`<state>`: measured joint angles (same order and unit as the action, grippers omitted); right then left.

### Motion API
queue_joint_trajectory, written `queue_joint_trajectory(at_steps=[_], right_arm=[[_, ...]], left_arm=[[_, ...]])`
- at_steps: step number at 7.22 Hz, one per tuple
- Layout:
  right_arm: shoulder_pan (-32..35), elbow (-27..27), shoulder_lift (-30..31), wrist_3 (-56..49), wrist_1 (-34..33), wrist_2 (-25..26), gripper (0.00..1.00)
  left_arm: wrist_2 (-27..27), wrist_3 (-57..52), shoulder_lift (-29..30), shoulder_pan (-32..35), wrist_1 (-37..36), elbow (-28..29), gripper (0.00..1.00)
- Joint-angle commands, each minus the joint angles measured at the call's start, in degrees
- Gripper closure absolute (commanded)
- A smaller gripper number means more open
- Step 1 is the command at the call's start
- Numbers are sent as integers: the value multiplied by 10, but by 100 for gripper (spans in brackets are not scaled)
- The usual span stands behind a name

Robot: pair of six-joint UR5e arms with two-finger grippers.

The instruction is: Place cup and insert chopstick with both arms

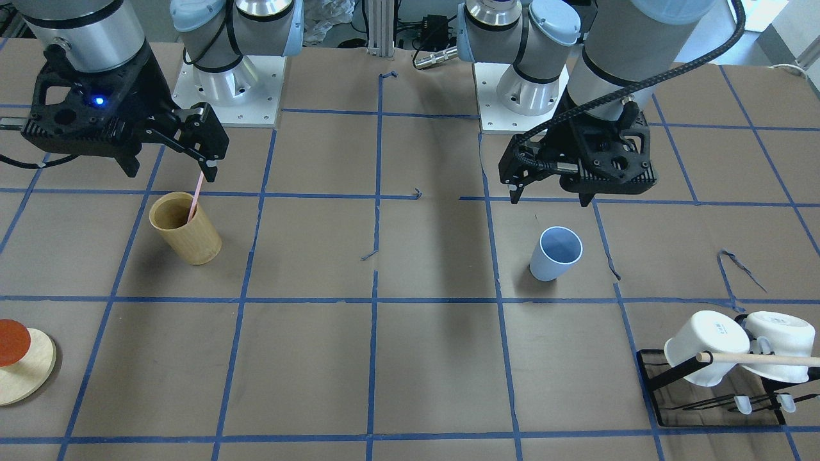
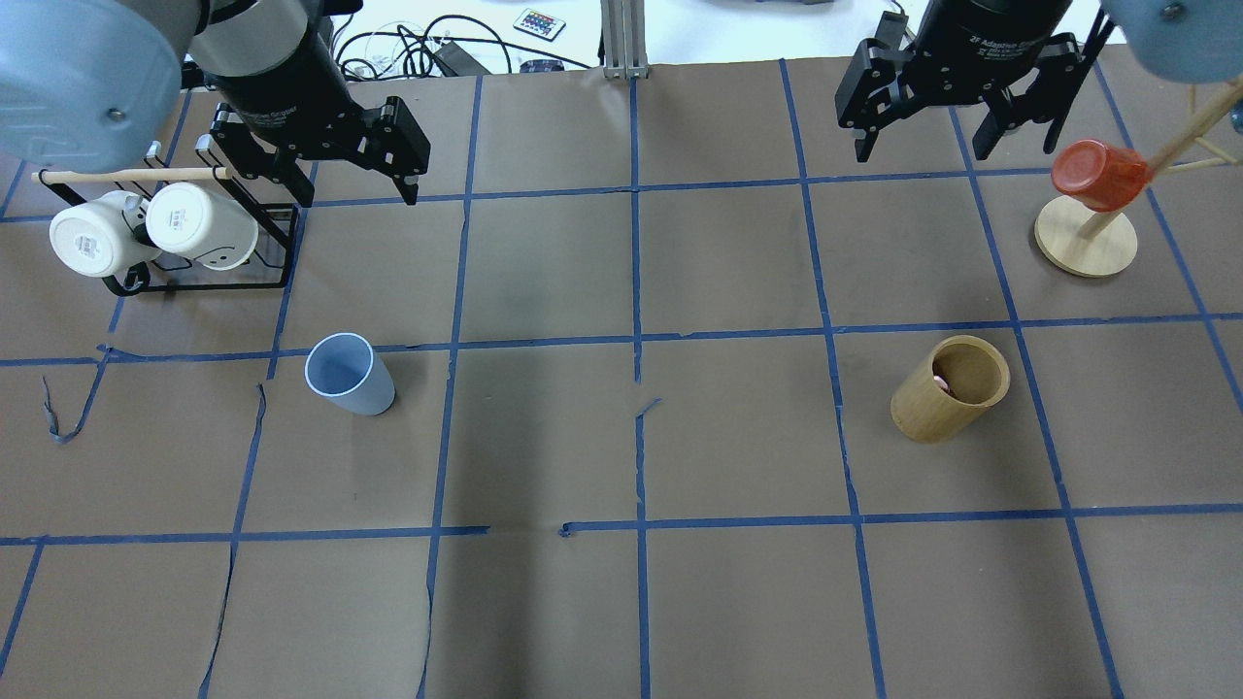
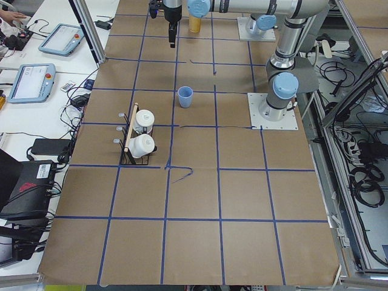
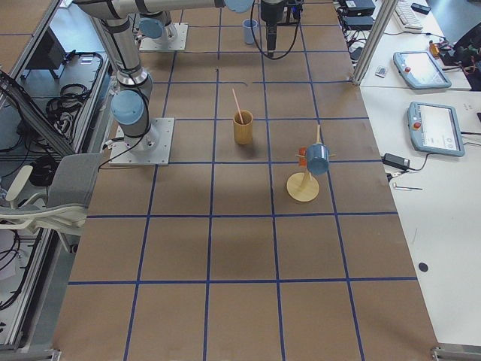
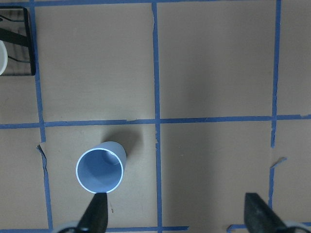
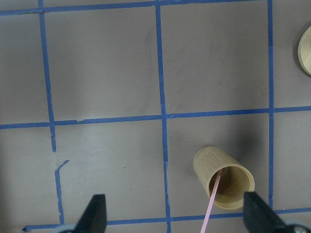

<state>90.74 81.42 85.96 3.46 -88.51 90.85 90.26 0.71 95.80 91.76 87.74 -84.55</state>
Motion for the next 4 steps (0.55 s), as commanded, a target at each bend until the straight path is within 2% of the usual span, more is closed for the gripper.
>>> queue_joint_trajectory(at_steps=[1,2,3,4], right_arm=[[0,0,0,1,0,0,0],[0,0,0,0,0,0,0],[0,0,0,0,1,0,0],[0,1,0,0,0,0,0]], left_arm=[[0,-4,-3,0,2,-4,0],[0,-21,-5,-13,10,-23,0],[1,-79,-17,-42,2,-72,0],[-1,-109,-18,-83,-52,-119,0]])
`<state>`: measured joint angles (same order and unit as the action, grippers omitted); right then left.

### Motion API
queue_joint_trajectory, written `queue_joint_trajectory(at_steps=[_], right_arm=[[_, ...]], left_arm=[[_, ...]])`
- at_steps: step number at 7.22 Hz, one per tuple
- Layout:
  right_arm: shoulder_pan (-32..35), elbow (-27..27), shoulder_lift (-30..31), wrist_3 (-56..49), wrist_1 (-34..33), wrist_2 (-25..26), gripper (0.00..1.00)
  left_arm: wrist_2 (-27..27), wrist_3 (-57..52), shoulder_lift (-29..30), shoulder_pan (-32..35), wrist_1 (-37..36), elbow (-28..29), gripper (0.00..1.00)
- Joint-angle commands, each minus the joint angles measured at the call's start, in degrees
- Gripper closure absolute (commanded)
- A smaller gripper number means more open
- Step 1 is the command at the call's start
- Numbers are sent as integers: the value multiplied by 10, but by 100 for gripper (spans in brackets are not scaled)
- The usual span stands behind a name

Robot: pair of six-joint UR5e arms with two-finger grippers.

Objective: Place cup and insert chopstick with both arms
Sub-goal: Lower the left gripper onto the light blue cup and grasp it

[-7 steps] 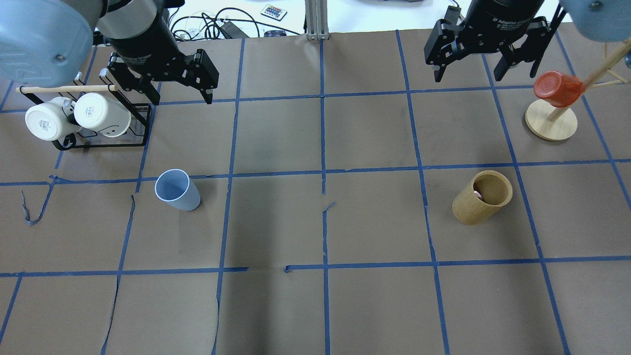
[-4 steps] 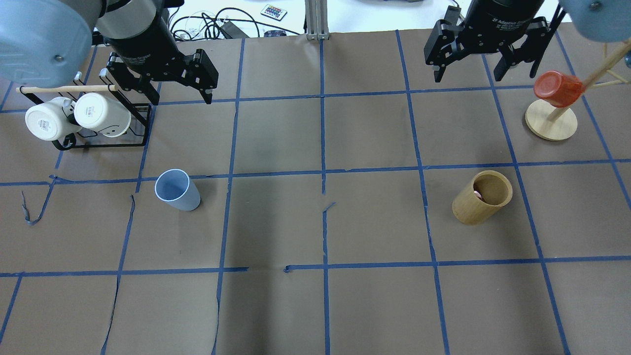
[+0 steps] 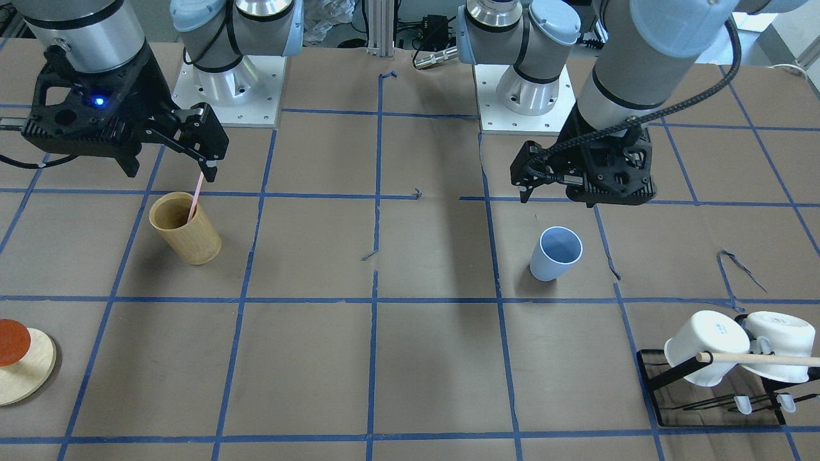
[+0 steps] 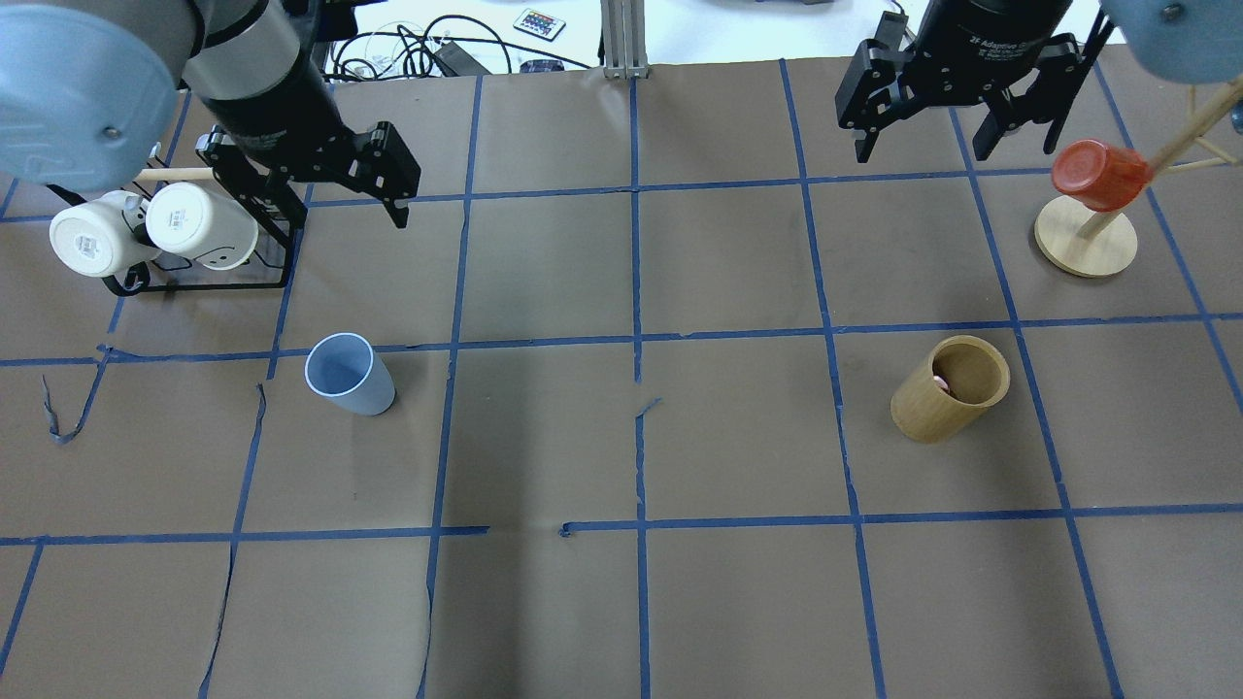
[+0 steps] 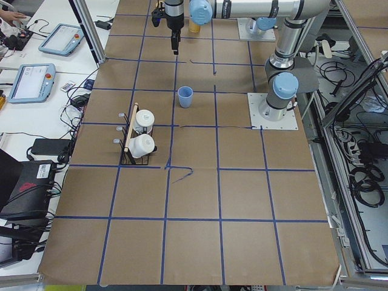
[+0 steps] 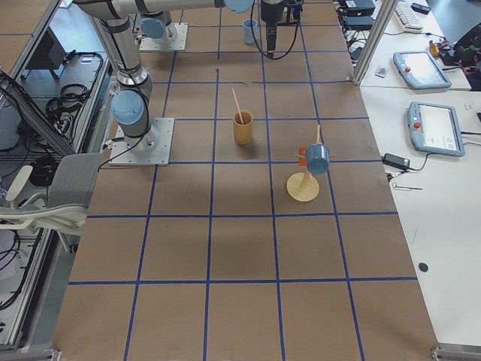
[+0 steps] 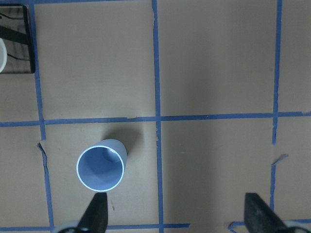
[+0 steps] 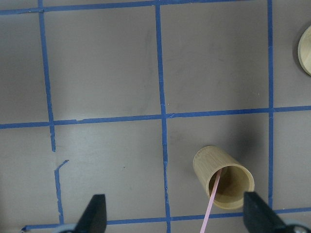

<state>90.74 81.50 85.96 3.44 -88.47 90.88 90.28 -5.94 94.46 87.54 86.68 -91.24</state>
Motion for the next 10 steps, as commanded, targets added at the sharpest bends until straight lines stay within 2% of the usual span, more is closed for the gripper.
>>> queue_joint_trajectory(at_steps=[1,2,3,4,6,9,10], right_arm=[[0,1,0,0,1,0,0],[0,1,0,0,1,0,0],[0,1,0,0,1,0,0],[0,1,0,0,1,0,0],[1,1,0,1,1,0,0],[1,1,0,1,1,0,0],[1,1,0,1,0,0,0]], left_arm=[[-1,-111,-5,-93,-92,-103,0],[-5,-148,-4,-133,-121,-140,0],[-3,-149,12,-139,-155,-155,0],[-8,-148,29,-139,-181,-173,0],[0,-146,43,-120,-188,-190,0],[14,-146,72,-117,-210,-196,11],[34,-146,74,-116,-210,-199,17]])
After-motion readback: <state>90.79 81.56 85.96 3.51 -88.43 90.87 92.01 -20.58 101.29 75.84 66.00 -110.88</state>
